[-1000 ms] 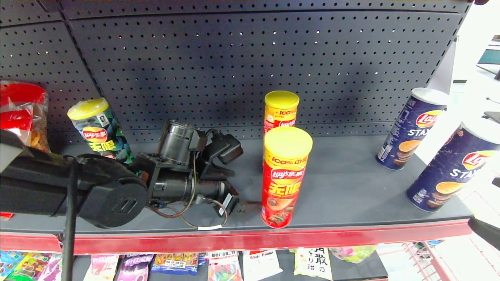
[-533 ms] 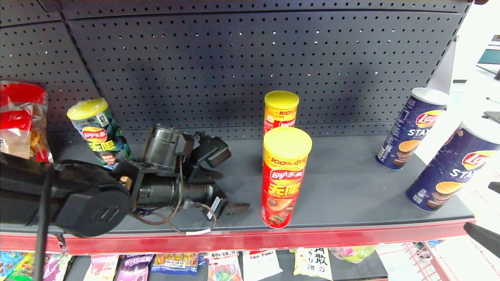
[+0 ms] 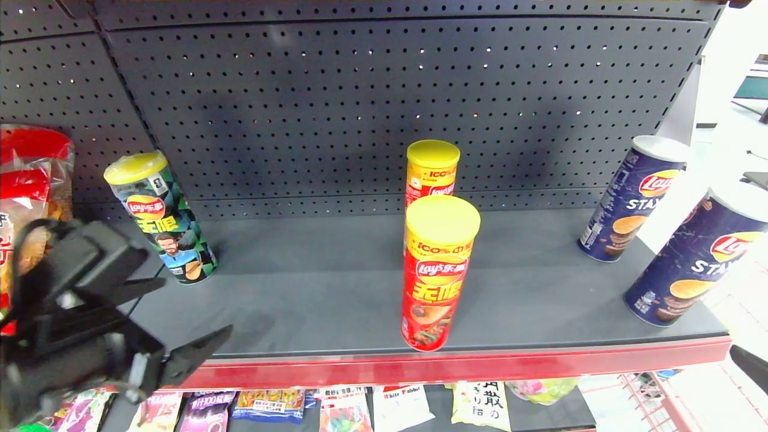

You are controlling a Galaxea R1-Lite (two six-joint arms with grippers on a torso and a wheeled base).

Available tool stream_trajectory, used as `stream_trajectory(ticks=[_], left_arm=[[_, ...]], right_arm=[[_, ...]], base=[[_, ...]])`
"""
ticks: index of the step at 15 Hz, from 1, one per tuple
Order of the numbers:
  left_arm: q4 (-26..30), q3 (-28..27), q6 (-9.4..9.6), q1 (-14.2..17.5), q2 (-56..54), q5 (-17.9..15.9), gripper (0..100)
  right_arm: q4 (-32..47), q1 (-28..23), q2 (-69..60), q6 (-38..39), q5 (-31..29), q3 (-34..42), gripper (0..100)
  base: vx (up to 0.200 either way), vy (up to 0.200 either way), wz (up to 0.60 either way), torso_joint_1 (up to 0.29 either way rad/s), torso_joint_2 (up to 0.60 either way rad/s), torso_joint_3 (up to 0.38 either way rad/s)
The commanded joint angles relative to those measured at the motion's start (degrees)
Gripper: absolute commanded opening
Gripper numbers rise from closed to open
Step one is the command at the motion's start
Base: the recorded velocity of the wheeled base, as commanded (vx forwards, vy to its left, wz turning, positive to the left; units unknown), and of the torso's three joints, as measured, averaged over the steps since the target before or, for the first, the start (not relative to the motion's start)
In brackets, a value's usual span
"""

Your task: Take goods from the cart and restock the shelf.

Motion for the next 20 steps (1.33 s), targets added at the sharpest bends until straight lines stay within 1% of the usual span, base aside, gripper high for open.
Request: stream_trajectory(ticks=[1, 2, 3, 4, 6, 8, 11, 16, 17, 18, 19, 20], left_arm=[[12.75, 4.76, -4.23, 3.06, -27.58, 10.54, 100], [13.01, 5.11, -3.97, 5.26, -30.66, 13.97, 100], [13.98, 5.11, -4.06, 5.96, -32.5, 14.41, 100], [15.21, 4.76, -3.79, 6.14, -34.87, 13.79, 100], [16.35, 4.85, -3.09, 6.14, -36.54, 13.79, 100], [16.35, 5.03, -3.0, 6.14, -37.95, 13.79, 100], [16.35, 5.03, -3.09, 6.14, -38.48, 13.7, 100], [16.35, 5.2, -2.91, 6.05, -39.62, 13.62, 100], [16.35, 5.29, -2.91, 6.05, -39.8, 13.18, 100], [16.35, 5.55, -2.91, 6.05, -40.32, 12.21, 100], [16.35, 5.64, -2.74, 6.05, -40.5, 11.95, 100], [16.35, 5.9, -1.51, 6.05, -40.59, 11.86, 100]], right_arm=[[6.23, -3.33, -8.87, -0.23, -1.97, 2.45, 100], [10.01, -5.09, -11.25, -0.23, -2.76, 2.45, 100], [11.59, -6.49, -12.12, -0.41, -3.2, 2.36, 100], [11.68, -7.28, -12.3, -0.85, -3.28, 2.18, 100], [11.68, -8.52, -12.12, -2.08, -3.46, 1.74, 100], [11.76, -10.36, -12.04, -3.75, -5.04, 1.92, 100], [11.68, -10.62, -12.04, -4.19, -5.39, 1.83, 100], [11.68, -10.54, -12.39, -4.63, -5.31, 1.92, 100], [11.68, -10.45, -12.39, -4.63, -5.22, 1.92, 100], [11.68, -10.36, -12.3, -4.71, -5.13, 1.92, 100], [11.68, -10.36, -12.3, -4.89, -5.13, 1.92, 100], [11.68, -10.27, -12.3, -5.33, -4.95, 2.1, 100]], base=[[0.0, 0.0, 0.0, 0.0, 0.0, 0.0], [0.0, 0.0, 0.0, 0.0, 0.0, 0.0], [0.0, 0.0, 0.0, 0.0, 0.0, 0.0], [0.0, 0.0, 0.0, 0.0, 0.0, 0.0], [0.0, 0.0, 0.0, 0.0, 0.0, 0.0], [0.0, 0.0, 0.0, 0.0, 0.0, 0.0], [-0.2, 0.0, 0.0, 0.01, 0.0, 0.001], [0.0, 0.0, 0.0, 0.0, 0.0, 0.0], [0.0, 0.0, 0.0, 0.0, 0.0, 0.0], [0.0, -0.2, 0.0, 0.002, 0.0, 0.002], [0.0, -0.2, 0.0, -0.012, 0.0, 0.002], [0.0, -0.2, 0.0, -0.007, 0.0, 0.012]])
